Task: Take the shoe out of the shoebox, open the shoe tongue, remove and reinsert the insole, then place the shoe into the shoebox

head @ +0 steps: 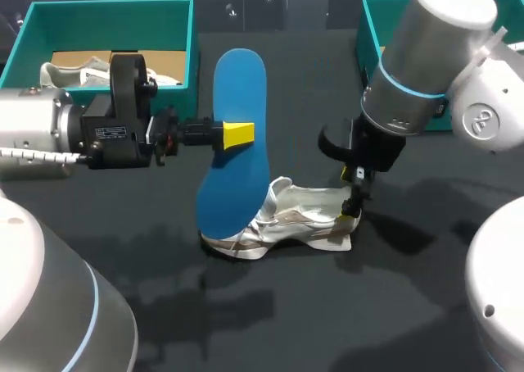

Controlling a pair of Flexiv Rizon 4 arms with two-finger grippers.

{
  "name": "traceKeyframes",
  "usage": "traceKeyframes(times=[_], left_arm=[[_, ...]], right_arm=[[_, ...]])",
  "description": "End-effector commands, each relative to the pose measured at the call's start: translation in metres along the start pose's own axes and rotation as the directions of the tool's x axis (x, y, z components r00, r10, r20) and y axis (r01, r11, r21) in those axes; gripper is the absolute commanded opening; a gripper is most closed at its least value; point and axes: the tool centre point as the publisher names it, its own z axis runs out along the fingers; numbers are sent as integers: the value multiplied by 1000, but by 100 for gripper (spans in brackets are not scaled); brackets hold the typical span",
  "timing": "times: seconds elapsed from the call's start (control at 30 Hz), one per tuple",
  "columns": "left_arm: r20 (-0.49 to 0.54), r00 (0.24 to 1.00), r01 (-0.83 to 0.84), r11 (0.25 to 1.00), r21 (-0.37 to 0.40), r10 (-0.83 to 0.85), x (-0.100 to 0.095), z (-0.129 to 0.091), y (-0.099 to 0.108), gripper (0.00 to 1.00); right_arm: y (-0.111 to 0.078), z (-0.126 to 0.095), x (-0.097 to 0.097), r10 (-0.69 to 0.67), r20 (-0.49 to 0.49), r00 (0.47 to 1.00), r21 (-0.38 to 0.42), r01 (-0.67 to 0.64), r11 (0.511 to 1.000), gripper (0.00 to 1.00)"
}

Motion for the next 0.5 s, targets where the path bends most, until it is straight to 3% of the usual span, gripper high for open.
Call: traceKeyframes(times=[0.03,0.27,0.5], left_arm=[[1,1000,-1,1000,3,1,0,1,1,0],[1,1000,-1,1000,3,1,0,1,1,0],[1,1000,-1,1000,3,1,0,1,1,0]], right_arm=[[5,3,2,2,20,1000,243,-7,970,100],[17,-6,1,-11,64,998,239,-5,971,100],[37,-4,-13,-52,76,996,266,30,963,100]])
